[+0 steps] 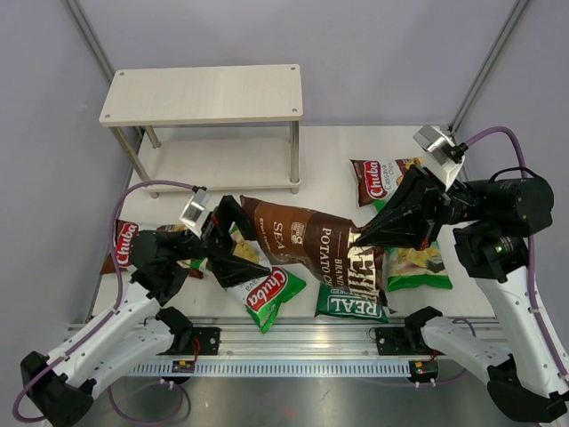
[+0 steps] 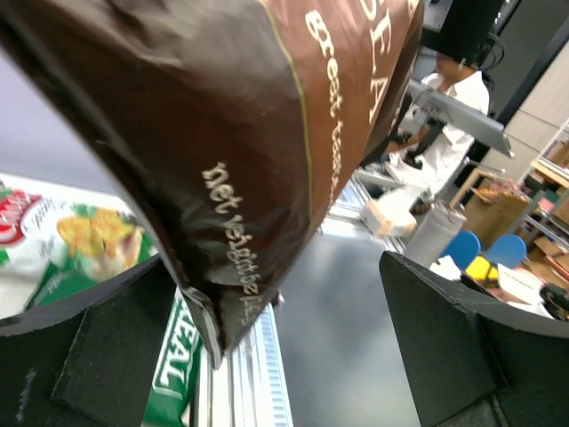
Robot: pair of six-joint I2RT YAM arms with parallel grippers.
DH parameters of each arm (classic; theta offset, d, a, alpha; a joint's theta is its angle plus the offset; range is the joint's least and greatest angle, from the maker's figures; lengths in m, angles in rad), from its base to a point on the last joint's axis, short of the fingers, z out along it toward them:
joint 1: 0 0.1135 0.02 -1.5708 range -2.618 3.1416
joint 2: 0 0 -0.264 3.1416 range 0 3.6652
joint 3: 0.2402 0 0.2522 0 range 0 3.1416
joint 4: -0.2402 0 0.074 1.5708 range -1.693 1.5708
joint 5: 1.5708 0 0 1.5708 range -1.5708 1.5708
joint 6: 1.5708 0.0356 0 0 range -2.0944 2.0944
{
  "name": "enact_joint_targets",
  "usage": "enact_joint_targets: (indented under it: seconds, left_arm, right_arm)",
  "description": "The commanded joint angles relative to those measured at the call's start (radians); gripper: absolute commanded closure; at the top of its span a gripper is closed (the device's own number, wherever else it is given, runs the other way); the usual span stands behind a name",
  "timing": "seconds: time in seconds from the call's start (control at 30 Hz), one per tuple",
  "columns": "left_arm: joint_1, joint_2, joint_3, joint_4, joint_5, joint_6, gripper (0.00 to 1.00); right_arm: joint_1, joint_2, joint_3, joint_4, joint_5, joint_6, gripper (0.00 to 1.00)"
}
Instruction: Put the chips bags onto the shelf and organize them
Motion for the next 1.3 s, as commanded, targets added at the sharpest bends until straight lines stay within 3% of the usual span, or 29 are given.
enact_joint_targets:
  seconds: [0.0,0.17,0.3,0.33,0.4,0.43,0.5,0.57,0.6,0.63,0.7,0.73,0.77,0.83,0.87,1.07,1.27]
  left_arm:
    - [-0.011,-0.009,0.02,0.159,-0.12,-0.032,0.01]
    - [-0.028,0.067,0.029,0.301,-0.147,-0.128,0.05]
    - [-0.054,0.114,0.046,0.369,-0.129,-0.154,0.34]
    - [-0.061,0.115,0.043,0.369,-0.126,-0.153,0.45]
    - [-0.065,0.108,0.023,0.374,-0.128,-0.148,0.52]
    - [-0.066,0.1,0.015,0.378,-0.129,-0.148,0.61]
    - [-0.066,0.078,-0.008,0.372,-0.14,-0.141,0.66]
    - [-0.066,0.057,-0.012,0.342,-0.157,-0.115,0.69]
    - [-0.066,0.034,-0.012,0.278,-0.164,-0.098,0.7]
    - [-0.066,0.017,-0.009,0.236,-0.176,-0.083,0.72]
    - [-0.066,-0.018,0.0,0.08,-0.233,-0.014,0.75]
    - [-0.066,-0.058,0.005,0.031,-0.259,0.006,0.77]
    - [-0.066,-0.078,0.006,-0.009,-0.311,0.039,0.8]
    - [-0.066,-0.131,0.002,-0.079,-0.356,0.054,0.83]
    - [-0.066,-0.147,-0.005,-0.085,-0.388,0.056,0.9]
    - [-0.066,-0.178,0.003,-0.079,-0.442,0.005,1.0]
    - [-0.066,-0.17,0.035,-0.209,-0.59,-0.041,1.0]
  right_arm:
    - [0.008,-0.015,-0.029,0.245,-0.003,0.168,1.0]
    - [0.007,-0.006,-0.046,0.252,-0.024,0.16,1.0]
    - [0.007,0.008,0.026,-0.033,-0.015,-0.096,1.0]
    - [0.007,0.011,0.035,-0.102,-0.015,-0.126,1.0]
    - [0.007,0.023,0.058,-0.144,0.0,-0.187,1.0]
    - [0.007,0.032,0.063,-0.199,0.008,-0.203,1.0]
    - [0.007,0.044,0.104,-0.329,0.06,-0.288,0.98]
    - [0.007,0.07,0.155,-0.484,0.135,-0.444,0.85]
    - [0.007,0.078,0.205,-0.553,0.22,-0.497,0.7]
    - [0.007,0.083,0.227,-0.681,0.282,-0.543,0.45]
    - [0.008,0.081,0.268,-0.776,0.414,-0.635,0.14]
    - [0.008,0.078,0.278,-0.848,0.525,-0.657,0.04]
    - [0.007,0.072,0.281,-0.871,0.56,-0.678,0.01]
    - [0.008,0.06,0.263,-0.905,0.609,-0.678,0.0]
    - [0.008,0.055,0.252,-0.908,0.609,-0.675,0.01]
    - [0.008,-0.024,0.143,-0.905,0.66,-0.681,0.01]
    - [0.007,-0.118,0.083,-0.847,0.645,-0.632,0.01]
